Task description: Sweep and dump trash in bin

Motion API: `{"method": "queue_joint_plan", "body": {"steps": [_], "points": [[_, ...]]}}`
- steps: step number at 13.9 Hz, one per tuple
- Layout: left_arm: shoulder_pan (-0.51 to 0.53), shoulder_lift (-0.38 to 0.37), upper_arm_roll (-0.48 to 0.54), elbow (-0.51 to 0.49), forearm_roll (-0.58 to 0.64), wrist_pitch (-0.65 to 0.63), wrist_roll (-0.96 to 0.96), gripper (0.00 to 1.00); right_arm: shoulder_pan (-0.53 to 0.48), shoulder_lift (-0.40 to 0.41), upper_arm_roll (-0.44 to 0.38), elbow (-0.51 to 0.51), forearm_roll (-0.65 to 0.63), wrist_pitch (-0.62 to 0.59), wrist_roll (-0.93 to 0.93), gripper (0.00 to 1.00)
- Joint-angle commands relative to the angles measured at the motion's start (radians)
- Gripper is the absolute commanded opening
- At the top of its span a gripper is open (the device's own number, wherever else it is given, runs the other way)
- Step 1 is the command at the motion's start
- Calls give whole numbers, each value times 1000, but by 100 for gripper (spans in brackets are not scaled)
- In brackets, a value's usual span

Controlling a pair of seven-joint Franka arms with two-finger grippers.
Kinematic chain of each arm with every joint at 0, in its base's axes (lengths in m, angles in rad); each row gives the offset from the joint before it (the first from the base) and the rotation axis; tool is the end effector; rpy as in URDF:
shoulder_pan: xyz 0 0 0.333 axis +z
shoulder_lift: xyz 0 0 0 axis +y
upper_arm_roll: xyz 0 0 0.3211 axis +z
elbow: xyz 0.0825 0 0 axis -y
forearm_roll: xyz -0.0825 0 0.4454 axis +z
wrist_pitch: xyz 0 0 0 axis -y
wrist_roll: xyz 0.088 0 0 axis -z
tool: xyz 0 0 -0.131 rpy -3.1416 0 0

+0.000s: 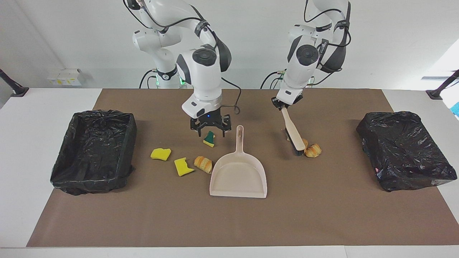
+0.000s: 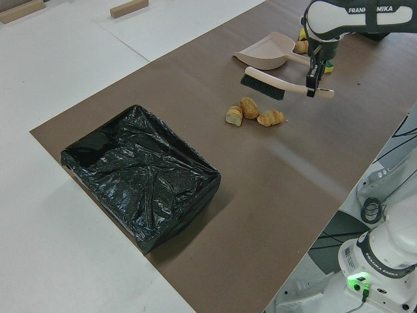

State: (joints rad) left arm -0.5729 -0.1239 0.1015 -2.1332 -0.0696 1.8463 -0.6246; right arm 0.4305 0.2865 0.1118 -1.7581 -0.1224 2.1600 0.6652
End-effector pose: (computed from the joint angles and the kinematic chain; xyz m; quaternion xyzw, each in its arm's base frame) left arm 0.4836 -0.2540 0.4038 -0.9920 -0.0874 0.0900 0.0095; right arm 0.6111 0.3546 0.3692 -0.9970 0.0335 -0.0695 0.0028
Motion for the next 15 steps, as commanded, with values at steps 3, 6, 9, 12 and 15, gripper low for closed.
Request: {"method": "queue_joint_plan", "body": {"steps": [3,6,9,12,15], "points": [[155,20,-8,52,16,-25,194,0,76,175,-3,111,-141,57,154,89],[302,20,-8,32,30,-6,415,0,77,177,0,98,-126,80,140,72],[405,20,-8,3,30,39,537,0,76,169,28,83,-125,72,111,70],[464,21,-8,-21,30,79,592,0,76,166,34,95,-146,58,70,80],[505,23,-8,-19,30,86,677,0,100,161,34,127,-250,-17,37,83]]}}
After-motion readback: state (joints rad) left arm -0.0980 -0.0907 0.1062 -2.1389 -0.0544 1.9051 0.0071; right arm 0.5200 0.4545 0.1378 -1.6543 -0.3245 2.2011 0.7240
